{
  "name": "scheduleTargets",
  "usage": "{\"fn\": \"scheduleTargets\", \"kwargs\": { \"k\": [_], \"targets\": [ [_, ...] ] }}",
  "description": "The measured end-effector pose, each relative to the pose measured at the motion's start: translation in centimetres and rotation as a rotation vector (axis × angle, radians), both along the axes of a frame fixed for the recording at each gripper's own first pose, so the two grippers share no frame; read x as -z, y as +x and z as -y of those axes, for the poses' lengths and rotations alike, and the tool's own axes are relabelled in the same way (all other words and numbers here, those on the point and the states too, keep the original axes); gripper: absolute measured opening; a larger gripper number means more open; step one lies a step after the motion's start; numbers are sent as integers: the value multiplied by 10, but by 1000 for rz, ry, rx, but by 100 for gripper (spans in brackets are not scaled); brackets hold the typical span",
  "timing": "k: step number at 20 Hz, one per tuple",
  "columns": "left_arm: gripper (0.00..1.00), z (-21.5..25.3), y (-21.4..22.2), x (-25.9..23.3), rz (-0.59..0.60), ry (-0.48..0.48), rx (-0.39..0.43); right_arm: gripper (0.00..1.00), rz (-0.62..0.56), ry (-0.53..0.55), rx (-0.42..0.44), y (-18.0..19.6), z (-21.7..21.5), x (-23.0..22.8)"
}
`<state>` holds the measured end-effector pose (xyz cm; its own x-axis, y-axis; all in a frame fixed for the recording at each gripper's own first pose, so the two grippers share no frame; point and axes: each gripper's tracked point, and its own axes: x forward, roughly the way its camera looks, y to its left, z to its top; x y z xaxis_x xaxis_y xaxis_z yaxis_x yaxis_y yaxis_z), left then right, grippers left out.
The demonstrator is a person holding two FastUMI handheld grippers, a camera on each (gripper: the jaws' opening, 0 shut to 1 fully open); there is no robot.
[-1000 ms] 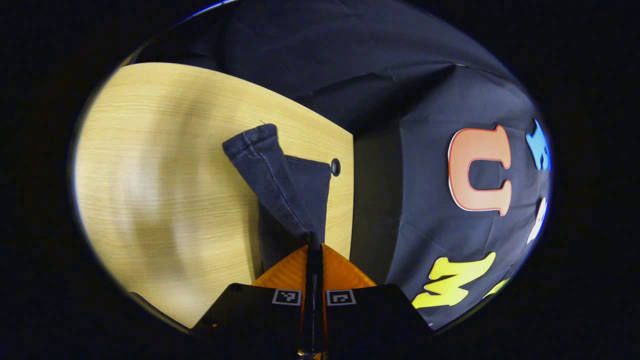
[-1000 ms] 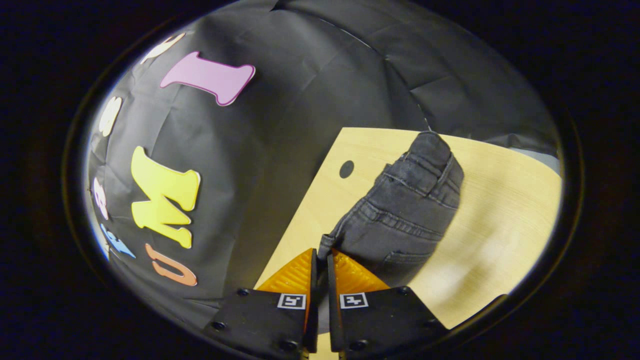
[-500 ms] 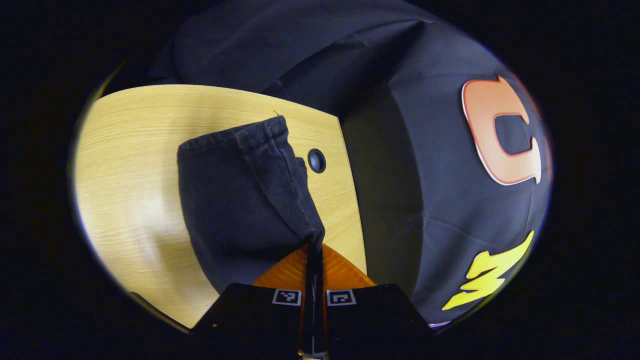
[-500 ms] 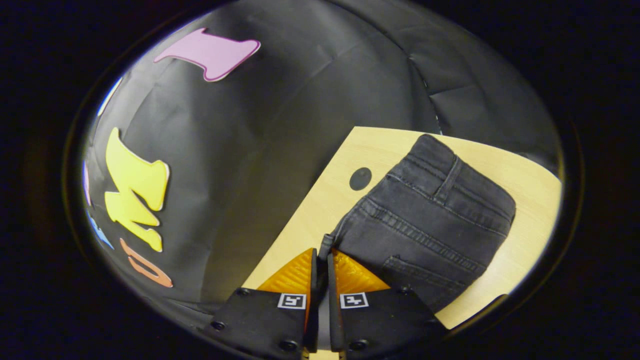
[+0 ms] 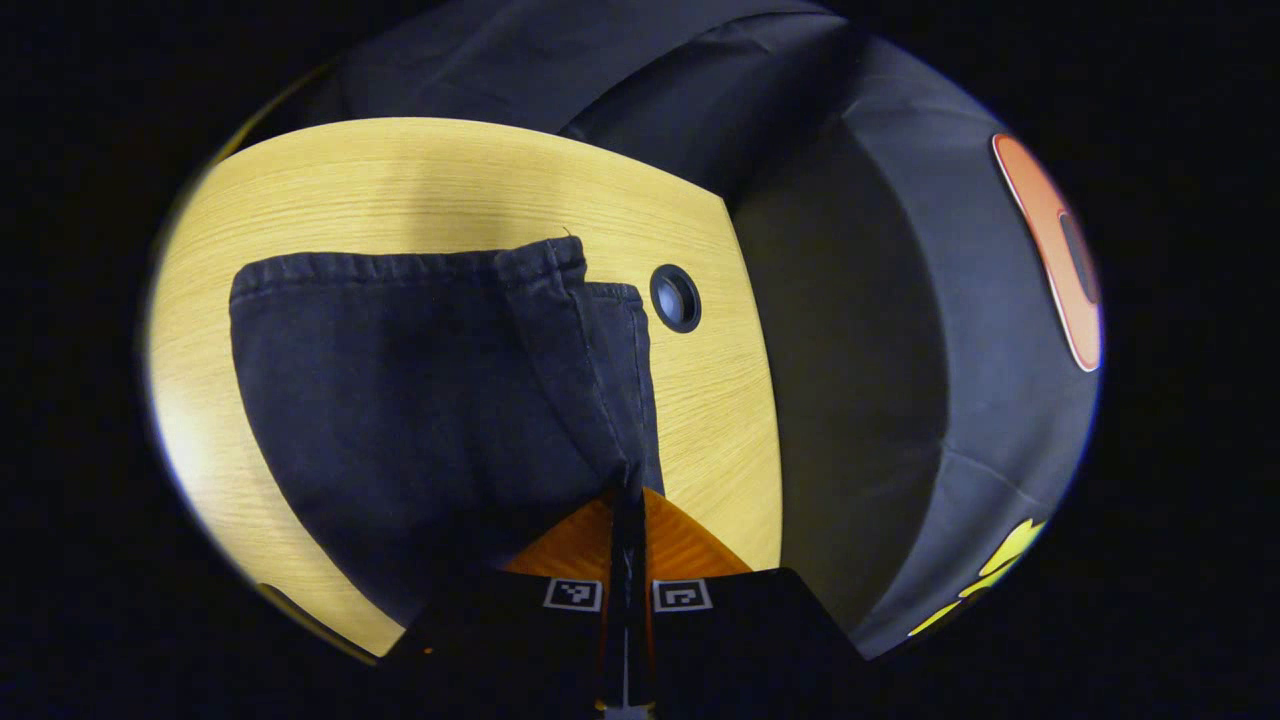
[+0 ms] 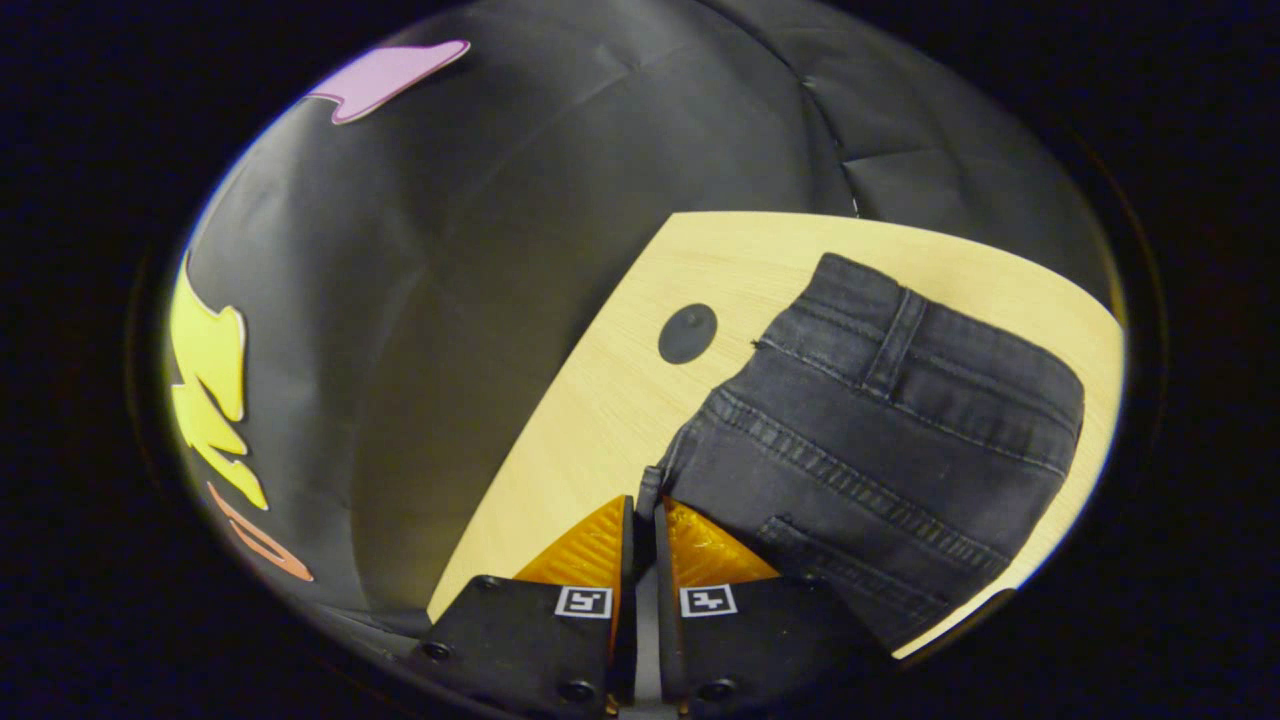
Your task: Grasp the waist and the cuffs of the jeans and fold them to make the two legs overlap; first hold the waist and fold one-third of the jeans toward the cuffs, then hold the cuffs and fold the remaining one-third in the same direction to finish folding.
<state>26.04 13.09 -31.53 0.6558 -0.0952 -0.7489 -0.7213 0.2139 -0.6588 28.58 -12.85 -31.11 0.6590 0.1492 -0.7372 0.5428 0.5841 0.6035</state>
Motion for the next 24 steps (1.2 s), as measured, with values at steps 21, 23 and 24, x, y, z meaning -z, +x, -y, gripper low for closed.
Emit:
{"fn": "scheduleTargets", "kwargs": {
  "k": [21, 23, 24],
  "targets": [
    [99, 23, -52, -203, 375, 755, 405, 100, 179, -376, -126, -12, 30, -49],
    [99, 32, -63, -237, 454, 828, 441, 98, 165, -453, -88, -22, 59, -49],
    [99, 37, -69, -254, 493, 865, 453, 98, 147, -477, -64, -27, 74, -47]
  ]
}}
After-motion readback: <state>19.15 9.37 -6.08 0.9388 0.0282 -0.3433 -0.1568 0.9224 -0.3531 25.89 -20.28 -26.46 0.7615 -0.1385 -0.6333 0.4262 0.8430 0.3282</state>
